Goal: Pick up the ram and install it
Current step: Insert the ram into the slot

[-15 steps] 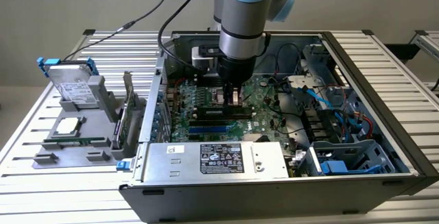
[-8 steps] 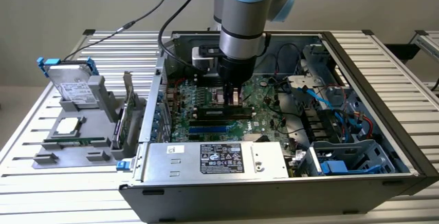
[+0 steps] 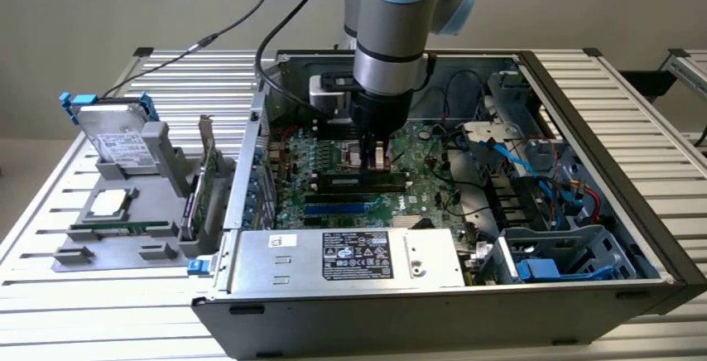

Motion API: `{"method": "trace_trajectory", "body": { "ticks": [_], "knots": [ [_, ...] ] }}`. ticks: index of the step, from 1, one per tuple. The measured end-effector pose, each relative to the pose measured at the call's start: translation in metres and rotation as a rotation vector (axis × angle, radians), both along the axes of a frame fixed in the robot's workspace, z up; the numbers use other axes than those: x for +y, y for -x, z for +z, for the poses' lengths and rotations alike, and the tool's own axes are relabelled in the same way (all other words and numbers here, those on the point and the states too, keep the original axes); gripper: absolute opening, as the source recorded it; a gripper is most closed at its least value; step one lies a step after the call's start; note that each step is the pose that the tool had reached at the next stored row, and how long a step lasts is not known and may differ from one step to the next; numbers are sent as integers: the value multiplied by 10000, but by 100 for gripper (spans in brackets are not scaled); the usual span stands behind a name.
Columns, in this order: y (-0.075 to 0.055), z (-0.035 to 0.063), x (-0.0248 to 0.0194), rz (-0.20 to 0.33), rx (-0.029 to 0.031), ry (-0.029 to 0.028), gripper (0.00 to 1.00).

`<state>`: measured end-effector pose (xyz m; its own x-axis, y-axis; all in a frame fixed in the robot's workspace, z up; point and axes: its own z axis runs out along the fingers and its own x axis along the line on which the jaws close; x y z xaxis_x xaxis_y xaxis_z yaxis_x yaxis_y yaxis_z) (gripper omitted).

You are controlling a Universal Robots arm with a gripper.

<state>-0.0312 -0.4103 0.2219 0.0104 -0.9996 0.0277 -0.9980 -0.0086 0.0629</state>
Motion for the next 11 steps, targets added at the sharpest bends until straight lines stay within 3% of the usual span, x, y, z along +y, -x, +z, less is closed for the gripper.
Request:
{"method": "trace_trajectory", "body": {
  "ticks": [11],
  "knots": [
    [0,-14,8,0,1,4,15]
  ]
}}
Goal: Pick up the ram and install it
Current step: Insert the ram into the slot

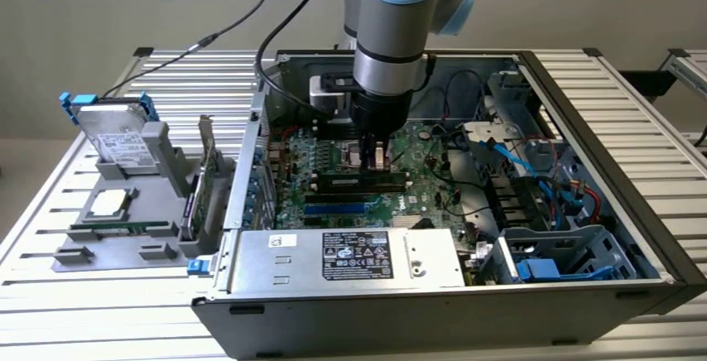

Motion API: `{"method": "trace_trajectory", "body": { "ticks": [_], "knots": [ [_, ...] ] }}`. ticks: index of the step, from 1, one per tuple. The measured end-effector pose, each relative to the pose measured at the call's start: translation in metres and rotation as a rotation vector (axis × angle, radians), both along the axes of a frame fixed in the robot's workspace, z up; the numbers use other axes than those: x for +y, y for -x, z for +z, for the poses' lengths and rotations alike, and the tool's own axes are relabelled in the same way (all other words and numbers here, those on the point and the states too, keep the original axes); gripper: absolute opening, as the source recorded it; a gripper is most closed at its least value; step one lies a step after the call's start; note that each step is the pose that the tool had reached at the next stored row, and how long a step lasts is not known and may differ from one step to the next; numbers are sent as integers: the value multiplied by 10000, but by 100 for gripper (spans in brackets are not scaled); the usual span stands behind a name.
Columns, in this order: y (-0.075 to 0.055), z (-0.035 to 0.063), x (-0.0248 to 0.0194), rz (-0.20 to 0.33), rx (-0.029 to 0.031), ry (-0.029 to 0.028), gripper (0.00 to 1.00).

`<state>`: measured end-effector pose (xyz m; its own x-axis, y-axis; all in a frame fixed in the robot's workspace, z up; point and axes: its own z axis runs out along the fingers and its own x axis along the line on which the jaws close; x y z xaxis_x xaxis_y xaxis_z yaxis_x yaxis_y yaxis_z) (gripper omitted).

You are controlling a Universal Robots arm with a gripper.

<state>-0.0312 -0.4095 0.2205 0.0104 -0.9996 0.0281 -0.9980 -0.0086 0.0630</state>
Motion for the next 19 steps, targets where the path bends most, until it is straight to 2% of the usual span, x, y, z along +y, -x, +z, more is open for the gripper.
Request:
{"method": "trace_trajectory", "body": {
  "ticks": [6,12,19],
  "knots": [
    [0,-5,5,0,3,-5,15],
    [0,0,7,0,53,-3,15],
    [-1,-12,9,0,54,-2,15]
  ]
}}
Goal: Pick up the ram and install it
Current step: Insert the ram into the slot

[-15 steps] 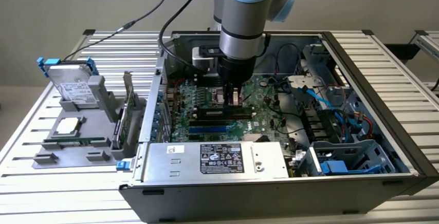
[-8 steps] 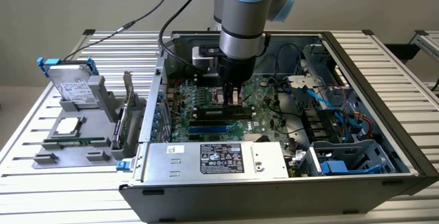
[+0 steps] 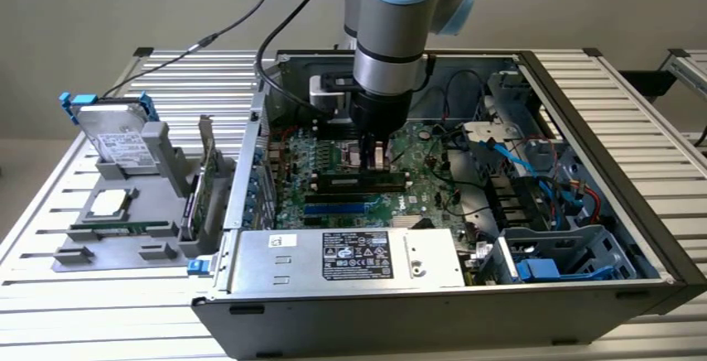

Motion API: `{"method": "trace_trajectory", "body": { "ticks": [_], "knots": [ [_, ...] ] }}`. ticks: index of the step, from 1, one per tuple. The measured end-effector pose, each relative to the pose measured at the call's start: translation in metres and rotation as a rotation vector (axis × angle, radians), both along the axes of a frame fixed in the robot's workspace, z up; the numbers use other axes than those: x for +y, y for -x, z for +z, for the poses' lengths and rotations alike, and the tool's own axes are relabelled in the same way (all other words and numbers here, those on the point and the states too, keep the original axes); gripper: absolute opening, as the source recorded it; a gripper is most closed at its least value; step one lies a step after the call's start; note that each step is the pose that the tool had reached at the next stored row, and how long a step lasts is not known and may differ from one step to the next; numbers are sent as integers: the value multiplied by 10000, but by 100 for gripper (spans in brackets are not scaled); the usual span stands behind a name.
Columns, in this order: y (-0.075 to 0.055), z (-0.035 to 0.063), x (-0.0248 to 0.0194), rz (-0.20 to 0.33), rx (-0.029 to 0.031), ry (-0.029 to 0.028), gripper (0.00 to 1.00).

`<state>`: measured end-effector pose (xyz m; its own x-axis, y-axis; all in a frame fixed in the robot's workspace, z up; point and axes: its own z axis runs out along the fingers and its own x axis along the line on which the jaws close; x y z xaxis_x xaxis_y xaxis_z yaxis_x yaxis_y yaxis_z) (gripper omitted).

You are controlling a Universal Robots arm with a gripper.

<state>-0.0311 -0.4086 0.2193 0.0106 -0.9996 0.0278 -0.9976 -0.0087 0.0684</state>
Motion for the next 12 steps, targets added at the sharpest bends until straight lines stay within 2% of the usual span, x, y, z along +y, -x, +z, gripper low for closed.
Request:
{"method": "trace_trajectory", "body": {
  "ticks": [9,10,12],
  "knots": [
    [1,-12,4,-2,1,5,15],
    [1,-12,4,-1,0,5,16],
    [1,-12,4,-1,0,5,29]
  ]
}}
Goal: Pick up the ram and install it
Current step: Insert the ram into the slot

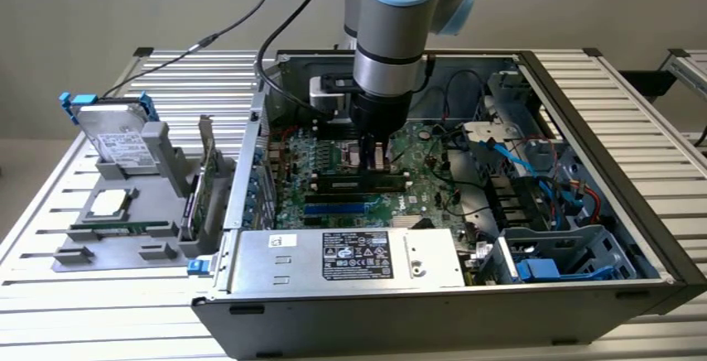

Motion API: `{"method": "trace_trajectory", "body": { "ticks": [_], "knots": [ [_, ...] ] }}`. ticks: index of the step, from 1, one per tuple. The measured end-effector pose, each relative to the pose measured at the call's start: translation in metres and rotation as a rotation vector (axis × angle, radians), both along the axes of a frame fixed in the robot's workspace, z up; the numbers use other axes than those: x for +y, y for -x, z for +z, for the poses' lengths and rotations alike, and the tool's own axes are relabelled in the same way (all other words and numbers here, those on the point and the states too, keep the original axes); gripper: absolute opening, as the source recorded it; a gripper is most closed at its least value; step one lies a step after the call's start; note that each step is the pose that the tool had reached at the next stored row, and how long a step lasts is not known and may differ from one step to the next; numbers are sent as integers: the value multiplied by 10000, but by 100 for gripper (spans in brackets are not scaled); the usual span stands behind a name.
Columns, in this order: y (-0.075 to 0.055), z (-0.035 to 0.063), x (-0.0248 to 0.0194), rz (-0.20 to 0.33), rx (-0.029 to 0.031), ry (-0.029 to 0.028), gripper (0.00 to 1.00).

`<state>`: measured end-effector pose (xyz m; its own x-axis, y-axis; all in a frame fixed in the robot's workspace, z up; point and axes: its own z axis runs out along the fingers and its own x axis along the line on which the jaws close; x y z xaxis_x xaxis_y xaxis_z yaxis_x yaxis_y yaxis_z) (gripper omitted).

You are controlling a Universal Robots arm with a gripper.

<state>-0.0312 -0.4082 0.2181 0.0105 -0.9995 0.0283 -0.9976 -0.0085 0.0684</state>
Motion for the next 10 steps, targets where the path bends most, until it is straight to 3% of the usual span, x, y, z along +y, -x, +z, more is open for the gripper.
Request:
{"method": "trace_trajectory", "body": {
  "ticks": [1,3,4,10],
  "knots": [
    [0,0,0,0,0,1,35],
    [-1,1,6,1,1,2,35],
    [-1,7,7,1,4,1,41],
    [0,101,9,1,30,1,41]
  ]
}}
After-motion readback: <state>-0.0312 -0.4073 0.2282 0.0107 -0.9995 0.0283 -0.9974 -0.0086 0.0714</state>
